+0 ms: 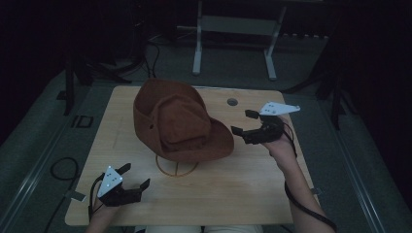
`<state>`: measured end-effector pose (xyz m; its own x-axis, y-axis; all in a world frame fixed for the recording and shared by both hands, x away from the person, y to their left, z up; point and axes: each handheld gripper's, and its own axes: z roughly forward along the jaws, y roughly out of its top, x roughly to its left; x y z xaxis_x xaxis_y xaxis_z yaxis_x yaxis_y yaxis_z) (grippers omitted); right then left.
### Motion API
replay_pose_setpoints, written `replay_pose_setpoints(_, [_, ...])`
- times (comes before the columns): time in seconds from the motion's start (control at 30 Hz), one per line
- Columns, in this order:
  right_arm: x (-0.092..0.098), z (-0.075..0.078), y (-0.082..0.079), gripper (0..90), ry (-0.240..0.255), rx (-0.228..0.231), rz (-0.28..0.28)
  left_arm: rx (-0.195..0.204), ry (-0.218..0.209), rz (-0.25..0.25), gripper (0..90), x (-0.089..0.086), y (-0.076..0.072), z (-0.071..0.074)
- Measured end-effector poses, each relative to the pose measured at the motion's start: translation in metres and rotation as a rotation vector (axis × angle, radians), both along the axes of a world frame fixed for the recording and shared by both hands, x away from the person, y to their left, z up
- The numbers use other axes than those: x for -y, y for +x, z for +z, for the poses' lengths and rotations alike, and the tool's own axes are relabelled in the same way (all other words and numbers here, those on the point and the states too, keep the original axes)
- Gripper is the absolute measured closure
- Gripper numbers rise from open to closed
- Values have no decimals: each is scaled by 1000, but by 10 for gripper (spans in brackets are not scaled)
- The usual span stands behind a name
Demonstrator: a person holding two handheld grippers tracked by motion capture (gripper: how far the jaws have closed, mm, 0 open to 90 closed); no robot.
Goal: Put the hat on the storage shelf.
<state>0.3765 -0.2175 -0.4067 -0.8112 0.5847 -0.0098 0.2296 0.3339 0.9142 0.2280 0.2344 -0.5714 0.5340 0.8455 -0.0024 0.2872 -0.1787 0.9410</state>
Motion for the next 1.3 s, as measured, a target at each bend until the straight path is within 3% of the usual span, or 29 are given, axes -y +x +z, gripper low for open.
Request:
replay_pose_setpoints(0.17, [21,-15,-3,144,31,-6,-42,-1,-9,0,102,0,0,-1])
replay_pose_setpoints(0.4, [41,-40,-6,158,7,-25,-85,-1,-5,2,104,-1,0,-1])
replay_pose_setpoints(0.83, [74,-83,-13,152,26,-68,-173,-3,-6,8,105,-2,1,-2])
replay_pose_setpoints(1.3, [102,-132,-24,152,-35,-127,-264,-14,8,9,106,0,2,-3])
